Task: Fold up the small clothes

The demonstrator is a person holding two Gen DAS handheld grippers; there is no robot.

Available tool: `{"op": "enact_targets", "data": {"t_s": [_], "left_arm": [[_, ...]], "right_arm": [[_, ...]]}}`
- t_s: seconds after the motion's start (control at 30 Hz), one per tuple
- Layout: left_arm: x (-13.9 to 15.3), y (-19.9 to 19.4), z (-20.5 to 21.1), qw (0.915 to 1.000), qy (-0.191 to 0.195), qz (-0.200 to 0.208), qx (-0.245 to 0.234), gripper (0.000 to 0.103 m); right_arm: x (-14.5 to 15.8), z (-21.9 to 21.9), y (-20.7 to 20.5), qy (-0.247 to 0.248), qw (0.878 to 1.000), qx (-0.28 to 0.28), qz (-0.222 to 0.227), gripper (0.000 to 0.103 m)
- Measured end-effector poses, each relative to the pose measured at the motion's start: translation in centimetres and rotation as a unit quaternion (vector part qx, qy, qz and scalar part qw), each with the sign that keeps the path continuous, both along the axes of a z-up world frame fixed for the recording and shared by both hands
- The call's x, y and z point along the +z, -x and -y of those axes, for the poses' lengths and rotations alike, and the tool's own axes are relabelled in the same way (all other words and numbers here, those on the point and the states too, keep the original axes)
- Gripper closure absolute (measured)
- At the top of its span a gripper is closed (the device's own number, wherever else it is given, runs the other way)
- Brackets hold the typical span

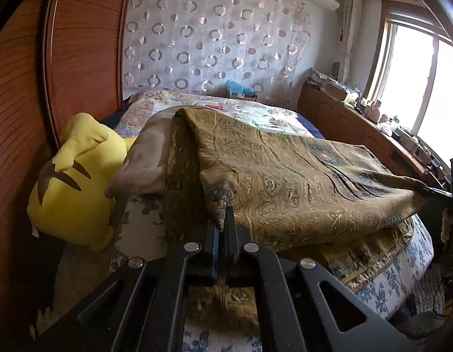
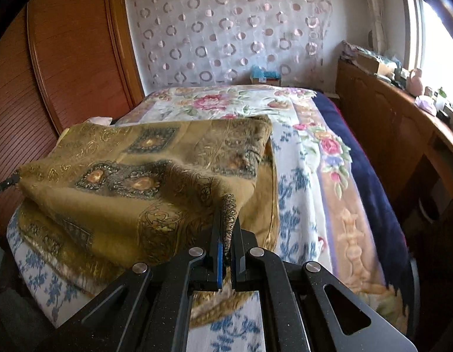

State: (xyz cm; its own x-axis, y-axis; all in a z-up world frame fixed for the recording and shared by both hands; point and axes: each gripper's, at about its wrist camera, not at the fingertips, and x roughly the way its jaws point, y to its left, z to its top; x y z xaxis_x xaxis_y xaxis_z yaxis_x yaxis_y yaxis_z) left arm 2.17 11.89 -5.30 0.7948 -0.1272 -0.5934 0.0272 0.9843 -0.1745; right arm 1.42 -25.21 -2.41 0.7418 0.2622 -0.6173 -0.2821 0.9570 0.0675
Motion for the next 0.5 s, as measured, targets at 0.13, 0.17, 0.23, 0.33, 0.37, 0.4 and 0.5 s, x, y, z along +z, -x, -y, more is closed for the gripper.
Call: {"op": "enact_targets", "data": {"t_s": [0.13,0.17,0.23,0.33,0.37,0.4,0.5], "left_arm": [[-0.6,-0.2,0.3,0.9997,-0.024,-0.012,-0.001,0.1],[-0.7,-0.3,0.4,0.9995,-0.026,-0.016,-0.002,0.1],[-0.9,-0.3,0.1,0.9995,-0.021,-0.024,-0.004,0.1],[-0.6,0.0,-0.1,0.9996,-0.017,-0.022,-0.004,0.091],[-0.6,0.1,-0.1,0.9996,-0.017,-0.02,-0.004,0.084],[-0.5,0.2,-0.2,0.9997,-0.015,-0.019,-0.005,0.078],[-0.3,0.3,-0.2,0.9998,-0.011,-0.012,-0.007,0.062]], "right_arm": [[0.3,0.0,0.6,0.0,1.0,0.001,-0.001,0.1],[0.0,0.1,0.8,0.001,1.0,0.003,-0.005,0.1],[-0.6,-0.1,0.9,0.015,1.0,0.003,-0.015,0.1],[-0.5,-0.6,0.4,0.036,0.999,-0.009,-0.017,0.089],[-0.2,-0.9,0.2,0.039,0.999,-0.011,-0.014,0.081],[0.1,-1.0,0.2,0.04,0.999,-0.013,-0.01,0.075],[0.8,-1.4,0.0,0.048,0.999,-0.02,0.005,0.068]]}}
